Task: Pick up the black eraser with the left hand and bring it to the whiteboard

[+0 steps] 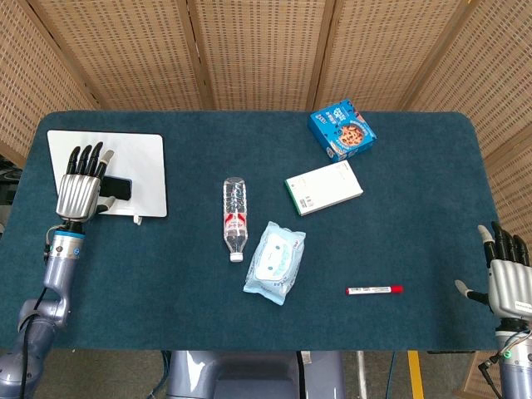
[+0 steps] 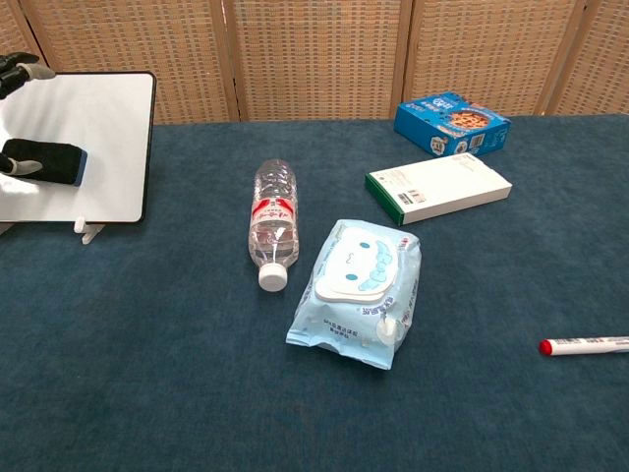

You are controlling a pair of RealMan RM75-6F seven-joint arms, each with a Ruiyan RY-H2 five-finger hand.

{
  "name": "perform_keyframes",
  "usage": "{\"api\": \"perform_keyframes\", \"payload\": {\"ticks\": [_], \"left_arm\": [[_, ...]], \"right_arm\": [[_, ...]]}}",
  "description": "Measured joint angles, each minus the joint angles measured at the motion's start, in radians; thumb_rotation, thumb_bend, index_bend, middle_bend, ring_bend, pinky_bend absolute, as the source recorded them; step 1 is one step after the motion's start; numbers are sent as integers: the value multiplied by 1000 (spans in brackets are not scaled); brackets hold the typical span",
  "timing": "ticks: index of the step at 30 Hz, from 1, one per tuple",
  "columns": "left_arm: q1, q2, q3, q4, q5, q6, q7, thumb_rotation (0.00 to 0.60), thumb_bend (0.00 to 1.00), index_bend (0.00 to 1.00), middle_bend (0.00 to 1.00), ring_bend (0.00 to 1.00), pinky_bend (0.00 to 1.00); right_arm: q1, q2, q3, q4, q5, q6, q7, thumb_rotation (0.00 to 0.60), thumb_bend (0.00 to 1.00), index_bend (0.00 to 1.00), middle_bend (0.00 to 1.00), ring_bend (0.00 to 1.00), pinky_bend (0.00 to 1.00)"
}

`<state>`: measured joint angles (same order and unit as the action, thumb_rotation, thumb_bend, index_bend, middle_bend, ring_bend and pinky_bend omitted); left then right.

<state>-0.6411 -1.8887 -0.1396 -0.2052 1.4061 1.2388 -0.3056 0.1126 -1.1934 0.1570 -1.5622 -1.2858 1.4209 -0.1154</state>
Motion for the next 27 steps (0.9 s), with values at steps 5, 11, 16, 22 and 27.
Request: {"api": "perform_keyframes", "payload": {"ticks": [5,11,16,22,27], "left_arm": [[50,49,3,-113,12,155,-6,600,194,0,0,0,0],[128,170,19,-418,31,276,61,600,203,0,0,0,0],[207,321,55,-831,39,330,233,600,213,0,0,0,0],[328,509,112,-1241,37,374,473,600,216,0,0,0,0],[404,587,137,-1320,31,392,537,600,215,0,0,0,0]], "right_arm": [[-3,3,-2,-6,-14,11,5,600,156,30,0,0,0],[-9,10,-7,-12,-42,30,18,600,156,30,0,0,0],[-16,18,-17,-17,-86,56,33,600,156,30,0,0,0],[-21,30,-35,-24,-124,67,38,600,156,30,0,0,0],[-21,36,-41,-34,-135,64,36,600,156,30,0,0,0]]}}
